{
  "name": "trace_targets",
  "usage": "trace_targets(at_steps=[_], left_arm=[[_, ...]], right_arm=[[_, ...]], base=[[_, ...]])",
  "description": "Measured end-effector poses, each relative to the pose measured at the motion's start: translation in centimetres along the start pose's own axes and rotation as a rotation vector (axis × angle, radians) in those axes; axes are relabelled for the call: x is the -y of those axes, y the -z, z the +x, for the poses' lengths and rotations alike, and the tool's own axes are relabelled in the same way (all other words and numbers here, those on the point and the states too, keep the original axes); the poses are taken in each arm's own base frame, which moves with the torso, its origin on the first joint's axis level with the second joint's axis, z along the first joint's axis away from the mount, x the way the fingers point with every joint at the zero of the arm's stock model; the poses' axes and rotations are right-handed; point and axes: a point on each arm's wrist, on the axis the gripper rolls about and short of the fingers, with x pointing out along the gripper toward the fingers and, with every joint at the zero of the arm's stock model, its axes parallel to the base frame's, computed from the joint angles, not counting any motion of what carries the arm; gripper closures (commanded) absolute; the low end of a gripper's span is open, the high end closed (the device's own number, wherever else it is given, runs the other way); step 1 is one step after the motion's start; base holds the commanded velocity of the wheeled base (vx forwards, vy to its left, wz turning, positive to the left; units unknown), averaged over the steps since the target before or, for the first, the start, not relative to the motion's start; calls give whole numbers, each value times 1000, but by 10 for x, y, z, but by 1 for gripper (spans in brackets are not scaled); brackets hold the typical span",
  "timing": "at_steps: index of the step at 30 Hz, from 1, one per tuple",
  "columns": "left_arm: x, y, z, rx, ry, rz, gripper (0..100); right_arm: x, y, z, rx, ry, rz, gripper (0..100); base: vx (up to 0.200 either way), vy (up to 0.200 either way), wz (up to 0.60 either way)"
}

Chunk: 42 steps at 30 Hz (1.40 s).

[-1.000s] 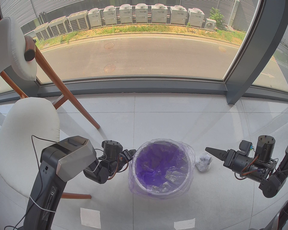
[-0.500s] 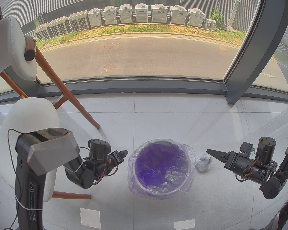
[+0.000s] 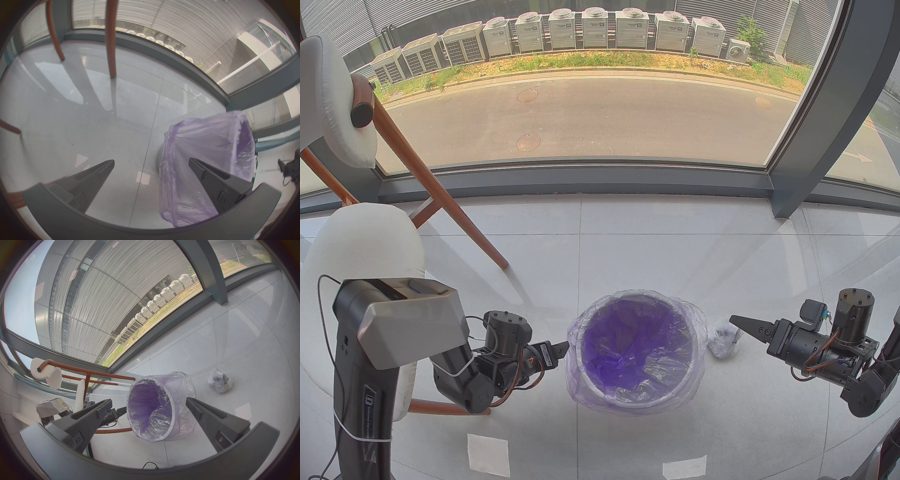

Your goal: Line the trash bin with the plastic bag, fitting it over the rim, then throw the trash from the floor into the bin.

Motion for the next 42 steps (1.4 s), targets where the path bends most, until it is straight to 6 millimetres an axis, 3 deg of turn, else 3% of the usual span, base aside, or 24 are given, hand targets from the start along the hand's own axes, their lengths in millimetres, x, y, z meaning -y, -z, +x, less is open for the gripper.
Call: trace_targets(at_steps=[12,21,32,42], left_arm=[[-2,11,46,-70,-40,100,0],[8,-5,69,-95,-59,171,0],[11,-13,72,49,-18,171,0],[4,-6,69,90,-8,103,0]], right_arm=[[4,2,4,-12,12,8,0],[5,2,7,-15,13,8,0],[5,3,6,-21,16,9,0],[5,3,6,-21,16,10,0]], base=[[0,0,0],[0,0,0],[0,0,0],[0,0,0]])
